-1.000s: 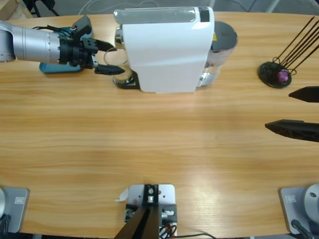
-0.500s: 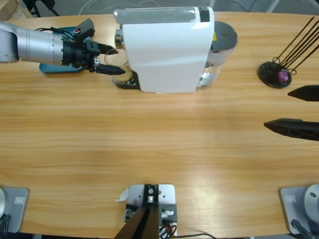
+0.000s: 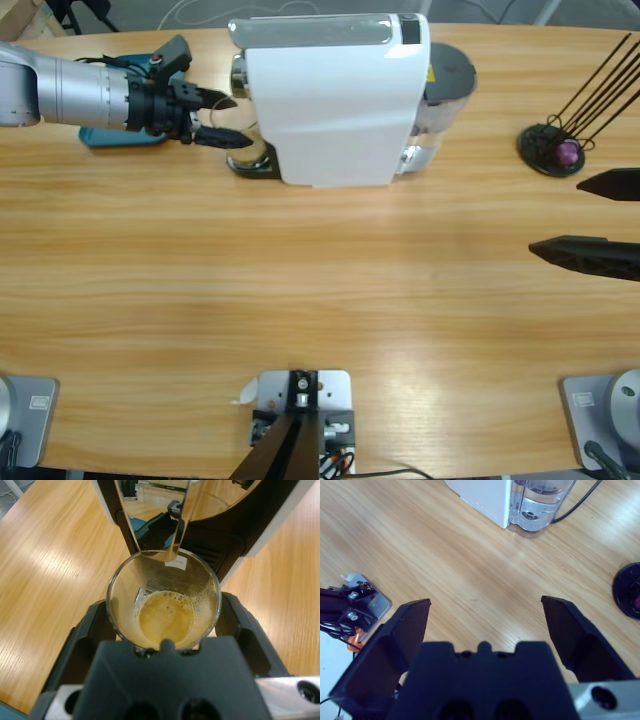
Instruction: Pour coffee
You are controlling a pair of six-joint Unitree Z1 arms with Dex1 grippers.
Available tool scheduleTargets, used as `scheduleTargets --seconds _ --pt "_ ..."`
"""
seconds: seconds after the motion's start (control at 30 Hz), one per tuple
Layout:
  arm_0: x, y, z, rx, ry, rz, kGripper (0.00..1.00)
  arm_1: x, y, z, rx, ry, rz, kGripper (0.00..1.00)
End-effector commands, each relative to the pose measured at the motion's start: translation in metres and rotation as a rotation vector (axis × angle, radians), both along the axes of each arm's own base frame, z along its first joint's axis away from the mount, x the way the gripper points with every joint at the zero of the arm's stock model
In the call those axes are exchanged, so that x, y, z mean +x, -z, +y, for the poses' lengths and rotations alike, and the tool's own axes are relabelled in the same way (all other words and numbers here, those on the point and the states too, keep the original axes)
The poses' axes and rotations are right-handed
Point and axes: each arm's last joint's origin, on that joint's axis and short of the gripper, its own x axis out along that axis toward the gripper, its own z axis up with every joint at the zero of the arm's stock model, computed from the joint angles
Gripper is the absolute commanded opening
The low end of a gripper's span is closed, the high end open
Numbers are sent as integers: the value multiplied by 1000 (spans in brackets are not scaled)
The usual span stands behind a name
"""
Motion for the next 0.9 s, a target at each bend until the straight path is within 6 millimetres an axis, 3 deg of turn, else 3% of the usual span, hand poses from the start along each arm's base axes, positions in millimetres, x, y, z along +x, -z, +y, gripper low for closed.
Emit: scheduleTargets --seconds 0.03,0.2,0.3,0.53,0.7,0.9 --pt "-10 0 14 27 -54 7 0 2 7 4 -19 -28 19 989" --pt "-19 -42 46 -42 -158 -65 0 0 7 2 -16 -27 13 996" --pt "-22 -54 56 -55 -193 -92 0 0 7 2 -13 -27 10 995" --pt "-14 -45 95 -10 -385 -67 0 -3 6 -1 -7 -23 -7 991" --pt "13 -37 120 62 -673 -83 0 -2 7 0 -15 -12 -7 996" --pt "49 -21 124 55 -900 -7 0 0 7 1 -20 -7 -2 996"
